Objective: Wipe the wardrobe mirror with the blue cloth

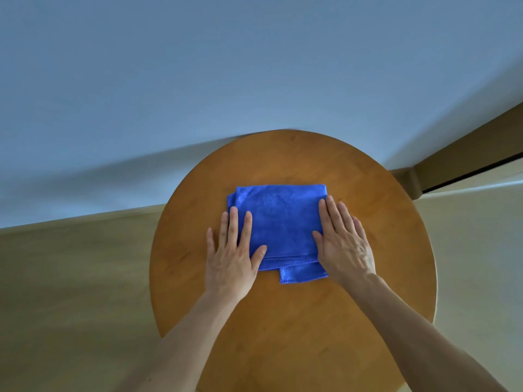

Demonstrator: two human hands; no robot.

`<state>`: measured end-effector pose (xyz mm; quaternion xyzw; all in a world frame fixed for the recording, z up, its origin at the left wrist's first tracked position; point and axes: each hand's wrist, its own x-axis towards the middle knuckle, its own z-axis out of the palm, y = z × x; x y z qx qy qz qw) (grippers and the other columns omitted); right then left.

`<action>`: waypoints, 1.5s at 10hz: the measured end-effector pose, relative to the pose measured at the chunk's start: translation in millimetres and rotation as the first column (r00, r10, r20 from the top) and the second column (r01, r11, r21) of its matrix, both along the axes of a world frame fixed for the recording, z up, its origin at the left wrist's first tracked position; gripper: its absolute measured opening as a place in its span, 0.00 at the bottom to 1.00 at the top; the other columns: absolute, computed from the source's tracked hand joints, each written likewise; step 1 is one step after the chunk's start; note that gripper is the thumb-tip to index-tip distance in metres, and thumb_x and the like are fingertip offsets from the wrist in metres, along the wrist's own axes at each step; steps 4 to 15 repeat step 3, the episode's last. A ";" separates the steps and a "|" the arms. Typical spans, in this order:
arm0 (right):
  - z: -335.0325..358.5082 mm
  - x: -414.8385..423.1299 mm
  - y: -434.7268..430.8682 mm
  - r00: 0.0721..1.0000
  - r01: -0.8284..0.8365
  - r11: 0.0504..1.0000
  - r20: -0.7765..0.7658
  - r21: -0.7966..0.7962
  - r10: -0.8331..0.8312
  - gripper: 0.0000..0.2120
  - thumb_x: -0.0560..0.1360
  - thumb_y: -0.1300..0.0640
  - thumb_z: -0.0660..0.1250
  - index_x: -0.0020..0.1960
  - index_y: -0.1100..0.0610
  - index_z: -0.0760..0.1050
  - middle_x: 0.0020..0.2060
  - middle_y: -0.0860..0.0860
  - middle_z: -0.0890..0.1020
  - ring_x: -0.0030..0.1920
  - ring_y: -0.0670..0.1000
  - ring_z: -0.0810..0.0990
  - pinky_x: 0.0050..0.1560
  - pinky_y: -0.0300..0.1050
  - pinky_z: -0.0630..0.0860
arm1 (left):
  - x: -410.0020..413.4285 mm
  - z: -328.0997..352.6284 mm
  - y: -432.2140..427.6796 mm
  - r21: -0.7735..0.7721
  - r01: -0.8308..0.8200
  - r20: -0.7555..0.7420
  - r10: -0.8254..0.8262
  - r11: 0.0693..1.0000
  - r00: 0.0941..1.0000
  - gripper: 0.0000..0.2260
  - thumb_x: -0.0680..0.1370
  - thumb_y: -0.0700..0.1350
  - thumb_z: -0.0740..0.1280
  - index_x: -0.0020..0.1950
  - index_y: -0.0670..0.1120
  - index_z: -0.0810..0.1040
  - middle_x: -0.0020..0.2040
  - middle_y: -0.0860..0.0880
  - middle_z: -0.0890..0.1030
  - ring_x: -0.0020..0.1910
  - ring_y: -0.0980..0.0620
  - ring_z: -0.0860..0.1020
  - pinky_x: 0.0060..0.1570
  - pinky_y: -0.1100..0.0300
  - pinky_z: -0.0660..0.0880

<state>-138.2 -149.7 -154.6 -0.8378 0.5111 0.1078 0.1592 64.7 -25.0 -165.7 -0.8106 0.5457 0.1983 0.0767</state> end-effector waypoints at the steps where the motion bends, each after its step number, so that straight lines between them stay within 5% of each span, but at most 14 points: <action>1: 20.2 -3.9 10.2 0.999 0.037 0.997 0.000 0.067 -0.037 0.30 0.86 0.50 0.51 0.84 0.55 0.45 0.83 0.50 0.47 0.83 0.51 0.46 0.80 0.49 0.53 | -11.5 18.3 10.2 0.018 -0.037 -0.051 0.038 0.999 0.998 0.32 0.81 0.65 0.35 0.79 0.54 0.25 0.81 0.47 0.28 0.80 0.45 0.30 0.81 0.42 0.41; 2: 46.2 -8.4 20.5 0.989 0.098 0.980 0.089 0.171 -0.114 0.28 0.86 0.49 0.55 0.83 0.55 0.53 0.82 0.50 0.56 0.81 0.51 0.54 0.77 0.49 0.61 | -23.3 39.3 13.3 -0.025 -0.073 -0.196 0.067 0.997 0.978 0.32 0.84 0.63 0.44 0.79 0.58 0.26 0.81 0.50 0.28 0.80 0.49 0.30 0.81 0.45 0.41; 3: 79.9 -8.7 35.3 0.956 0.176 0.958 0.192 0.225 -0.221 0.25 0.85 0.49 0.58 0.80 0.53 0.61 0.78 0.48 0.66 0.76 0.50 0.64 0.68 0.49 0.72 | -34.5 71.1 19.1 -0.118 -0.162 -0.368 0.108 0.980 0.923 0.32 0.85 0.60 0.51 0.83 0.57 0.37 0.84 0.50 0.39 0.83 0.51 0.40 0.80 0.53 0.48; 15: 79.9 -8.7 35.3 0.956 0.176 0.958 0.192 0.225 -0.221 0.25 0.85 0.49 0.58 0.80 0.53 0.61 0.78 0.48 0.66 0.76 0.50 0.64 0.68 0.49 0.72 | -34.5 71.1 19.1 -0.118 -0.162 -0.368 0.108 0.980 0.923 0.32 0.85 0.60 0.51 0.83 0.57 0.37 0.84 0.50 0.39 0.83 0.51 0.40 0.80 0.53 0.48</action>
